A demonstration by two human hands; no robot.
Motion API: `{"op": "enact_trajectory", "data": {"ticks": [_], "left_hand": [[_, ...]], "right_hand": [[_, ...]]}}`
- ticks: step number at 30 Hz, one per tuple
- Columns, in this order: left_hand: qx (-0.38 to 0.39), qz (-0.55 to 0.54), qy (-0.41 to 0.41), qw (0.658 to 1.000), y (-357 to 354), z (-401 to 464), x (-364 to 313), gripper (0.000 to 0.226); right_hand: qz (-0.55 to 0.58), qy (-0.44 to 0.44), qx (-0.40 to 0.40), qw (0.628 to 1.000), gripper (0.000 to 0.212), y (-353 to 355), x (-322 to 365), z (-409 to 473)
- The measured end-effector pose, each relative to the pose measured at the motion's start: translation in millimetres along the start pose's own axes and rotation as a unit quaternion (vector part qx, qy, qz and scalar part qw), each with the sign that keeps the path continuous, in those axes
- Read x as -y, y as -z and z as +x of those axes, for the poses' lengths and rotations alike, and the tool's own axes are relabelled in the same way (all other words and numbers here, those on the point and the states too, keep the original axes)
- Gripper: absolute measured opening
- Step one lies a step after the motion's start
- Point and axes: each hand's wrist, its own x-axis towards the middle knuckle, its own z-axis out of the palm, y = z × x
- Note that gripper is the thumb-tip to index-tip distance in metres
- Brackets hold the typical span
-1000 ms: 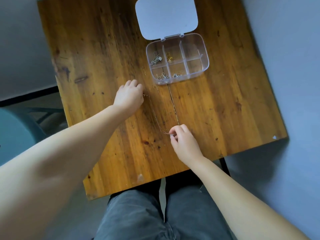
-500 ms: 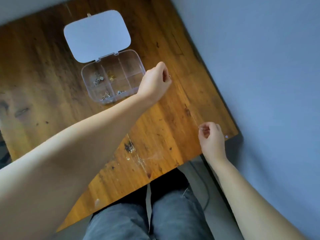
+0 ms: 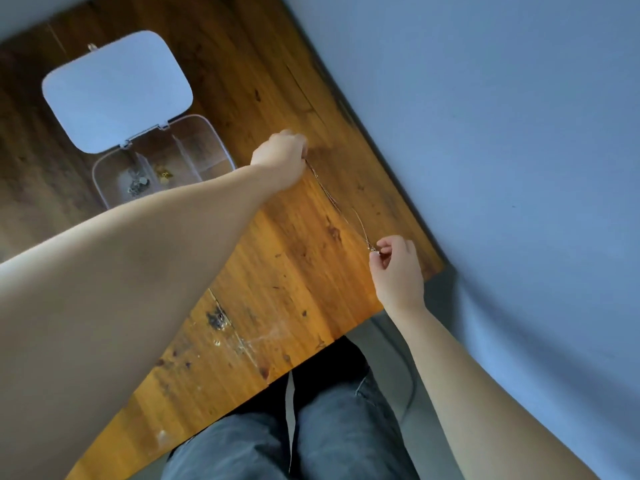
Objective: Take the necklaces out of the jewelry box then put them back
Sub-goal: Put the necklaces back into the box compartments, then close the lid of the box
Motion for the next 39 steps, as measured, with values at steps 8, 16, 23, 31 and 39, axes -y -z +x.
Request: {"op": "enact_trajectory", "data": {"ticks": [8,16,23,31,39], "left_hand": [[-0.193,-0.092,0.052,0.975,59,-56,78,0.020],[-0.232,-0.321,0.395,0.829,94,-101,210,0.043],[-0.230,-0.504,0.364,0.749,121,-74,222,0.039],[-0.239,-0.131,0.113,0.955,111,-142,205,0.022],[-0.166,0.012,0.102,0.981,37,-168,196,0.040]], "right_hand": [[0.062,0.116,0.027,0.991,0.018,-11,113,47],[0.120,0.143,0.182,0.965,0.047,-71,288,109],[0.270,0.037,0.238,0.932,0.046,-72,327,132],[0.020,0.373,0.177,0.910,0.030,-34,262,100],[-0.168,0.414,0.201,0.872,0.046,-56,202,85]]}}
